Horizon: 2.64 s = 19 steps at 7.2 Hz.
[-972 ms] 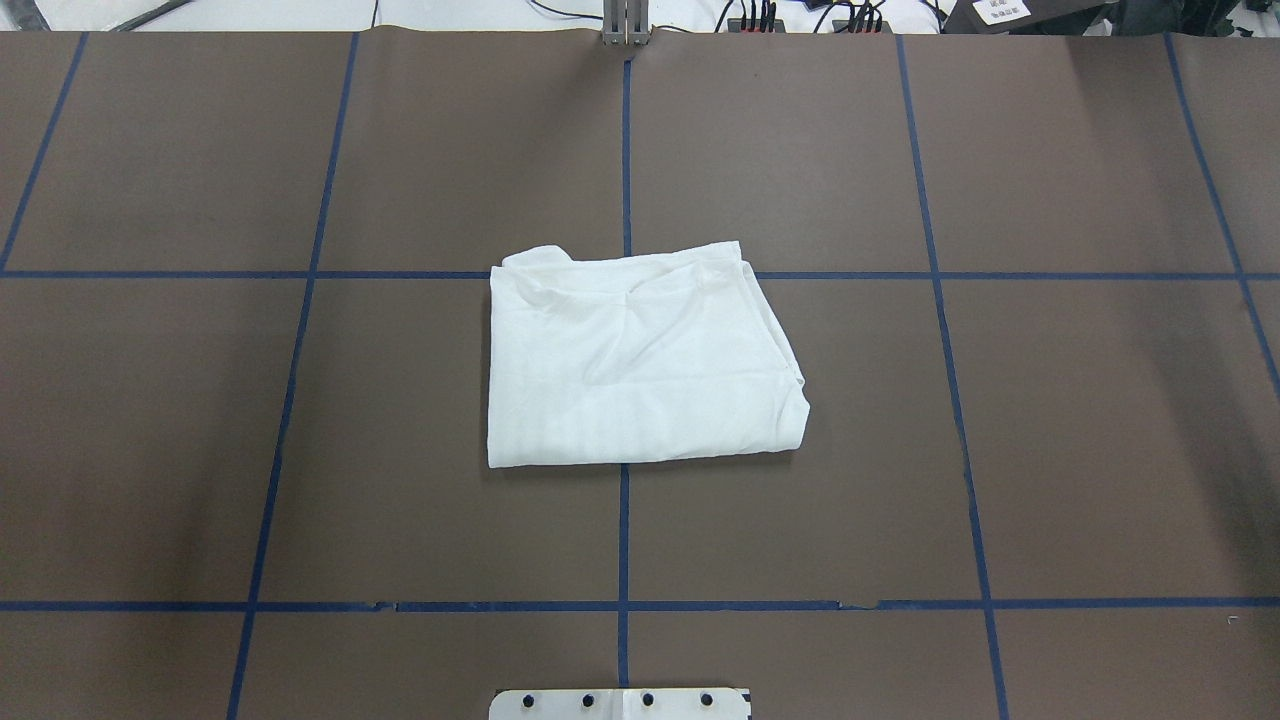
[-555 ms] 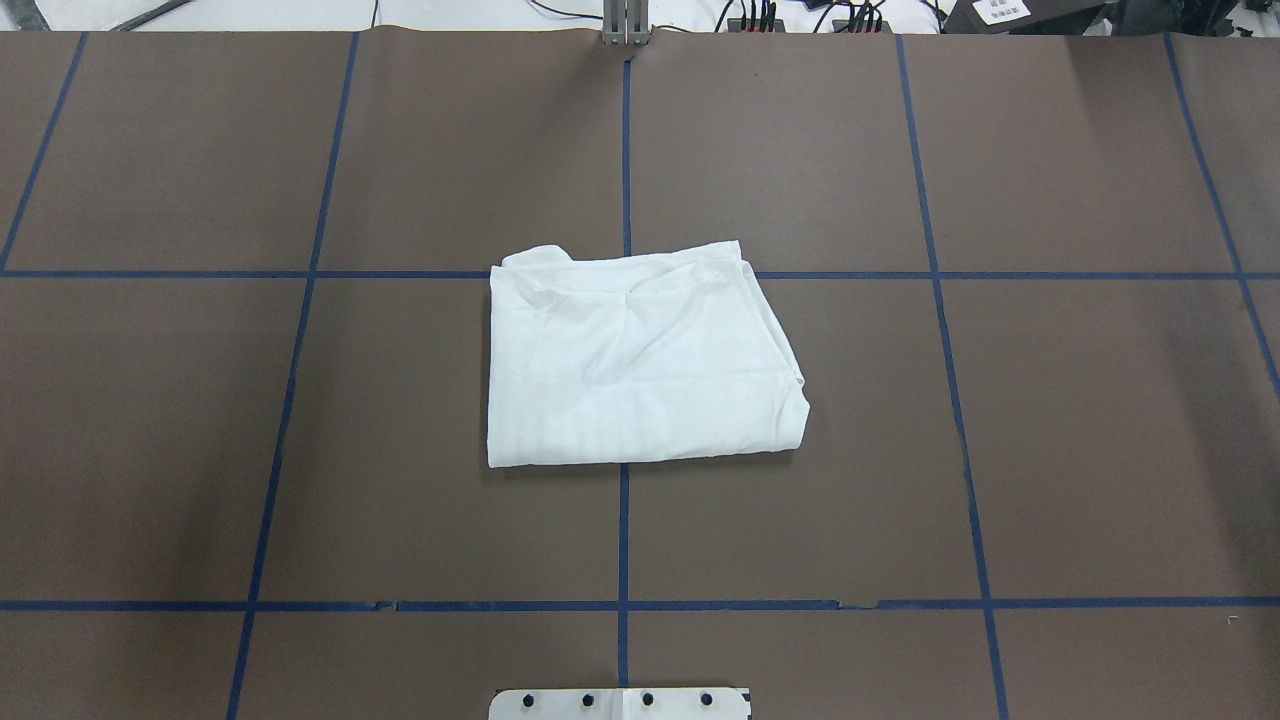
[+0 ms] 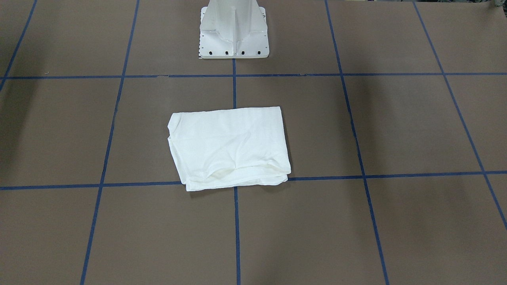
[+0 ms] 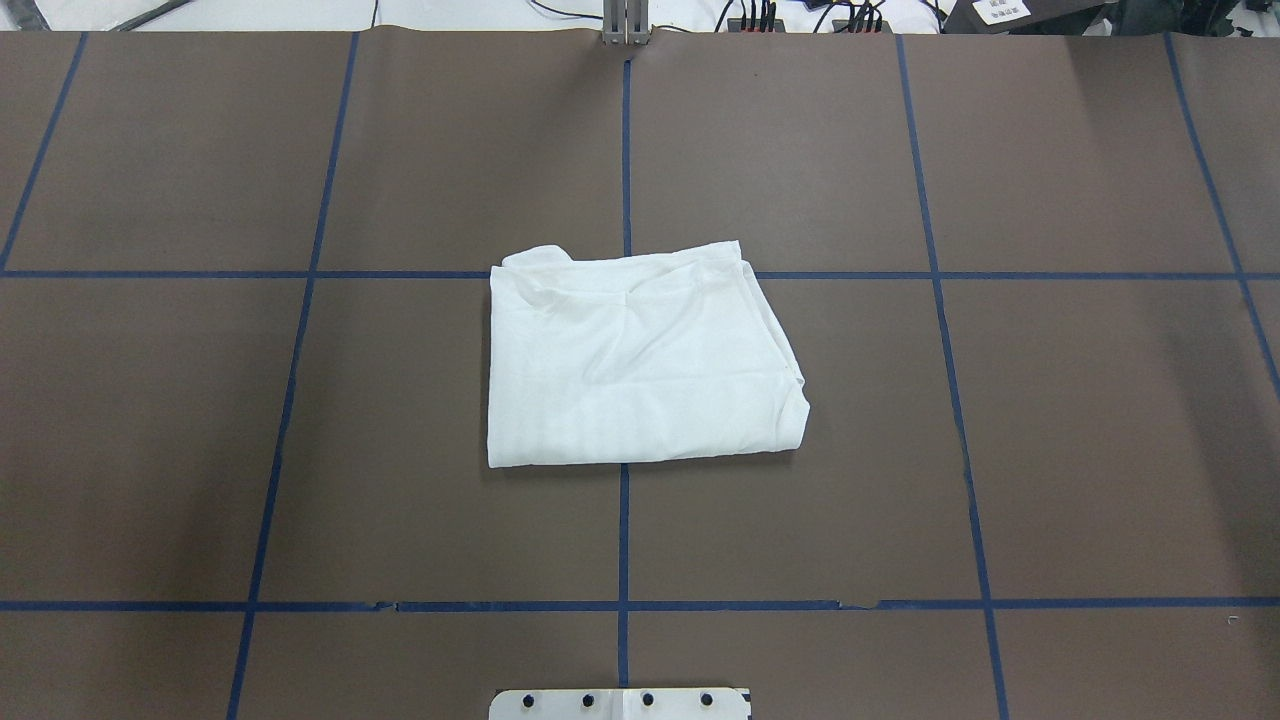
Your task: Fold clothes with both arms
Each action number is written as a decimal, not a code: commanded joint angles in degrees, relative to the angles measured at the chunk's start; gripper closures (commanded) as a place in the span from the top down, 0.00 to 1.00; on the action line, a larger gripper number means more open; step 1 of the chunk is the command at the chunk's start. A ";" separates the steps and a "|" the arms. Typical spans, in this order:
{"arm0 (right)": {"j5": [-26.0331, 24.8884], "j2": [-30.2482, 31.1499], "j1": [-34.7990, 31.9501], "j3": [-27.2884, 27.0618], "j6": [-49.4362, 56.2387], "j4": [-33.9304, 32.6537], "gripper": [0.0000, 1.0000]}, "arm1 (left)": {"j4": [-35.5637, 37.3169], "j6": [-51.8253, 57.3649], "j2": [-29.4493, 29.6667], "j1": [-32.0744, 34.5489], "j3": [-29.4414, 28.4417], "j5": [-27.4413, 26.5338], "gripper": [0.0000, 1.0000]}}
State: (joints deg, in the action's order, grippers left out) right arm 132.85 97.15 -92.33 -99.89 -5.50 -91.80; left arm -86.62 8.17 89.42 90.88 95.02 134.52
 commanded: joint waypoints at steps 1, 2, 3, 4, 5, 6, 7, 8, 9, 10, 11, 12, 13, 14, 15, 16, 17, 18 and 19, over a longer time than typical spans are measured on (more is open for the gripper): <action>1.88 0.32 -0.22 -0.40 0.05 -0.84 1.00 | -0.04 -0.52 -0.21 0.00 -0.10 0.04 0.99; 1.89 0.41 -0.22 -0.40 -0.04 -0.67 1.00 | 0.05 -1.14 -0.30 0.00 -0.19 0.04 0.99; 1.98 0.41 -0.22 -0.31 -0.04 -0.58 1.00 | -0.03 -5.49 -0.21 0.00 -0.10 0.13 0.99; 1.89 0.41 -0.22 -0.13 -0.04 -0.49 1.00 | -0.12 -6.15 -0.21 0.00 -0.10 0.48 0.99; 1.98 0.41 -0.22 -0.13 -0.13 -0.49 1.00 | -0.30 -6.15 -0.12 0.00 -0.10 0.57 0.99; 1.89 0.41 -0.22 -0.05 -0.13 -0.40 1.00 | -0.30 -6.15 -0.21 0.00 -0.10 1.01 0.99; 1.89 0.41 -0.22 -0.13 -0.13 -0.40 1.00 | -0.30 -6.15 -0.21 0.00 -0.10 1.36 0.99; 1.89 0.41 -0.22 -0.13 -0.13 -0.49 1.00 | -0.30 -6.15 -0.21 0.00 -0.10 1.36 0.99; 1.89 0.41 -0.22 -0.05 -0.21 -0.49 1.00 | -0.30 -6.15 -0.12 0.00 -0.10 1.36 0.99; 1.89 0.41 -0.22 -0.13 -0.22 -0.49 1.00 | -0.30 -6.15 -0.12 0.00 -0.10 1.36 0.99; 1.89 0.41 -0.22 -0.13 -0.22 -0.49 1.00 | -0.30 -6.15 -0.03 0.00 -0.10 1.36 0.99; 1.89 0.41 -0.22 -0.05 -0.22 -0.40 1.00 | -0.30 -6.15 -0.03 0.00 -0.10 1.36 0.99; 1.98 0.41 -0.22 -0.13 -0.22 -0.58 1.00 | -0.30 -6.15 -0.03 0.00 -0.10 1.36 0.99; 1.89 0.41 -0.22 -0.05 -0.22 -0.58 1.00 | -0.30 -6.15 -0.03 0.00 -0.10 1.36 0.99; 1.89 0.41 -0.22 -0.04 -0.22 -0.66 1.00 | -0.30 -6.15 -0.03 0.00 -0.10 1.36 0.99; 1.89 0.41 -0.22 0.04 -0.22 -0.66 1.00 | -0.39 -6.15 -0.03 0.00 -0.19 1.36 0.99; 1.89 0.41 -0.22 0.22 -0.22 -0.58 1.00 | -0.39 -6.15 -0.03 -0.09 -0.10 1.36 0.99; 1.89 0.41 -0.22 0.22 -0.22 -0.58 1.00 | -0.39 -6.15 -0.03 -0.09 -0.10 1.36 0.99; 1.89 0.41 -0.22 0.22 -0.22 -0.66 1.00 | -0.39 -6.15 -0.03 0.00 -0.10 1.36 0.99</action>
State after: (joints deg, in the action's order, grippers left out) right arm 134.74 97.56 -92.55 -99.70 -5.71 -92.40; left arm -87.01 2.02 89.39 90.82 94.91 135.88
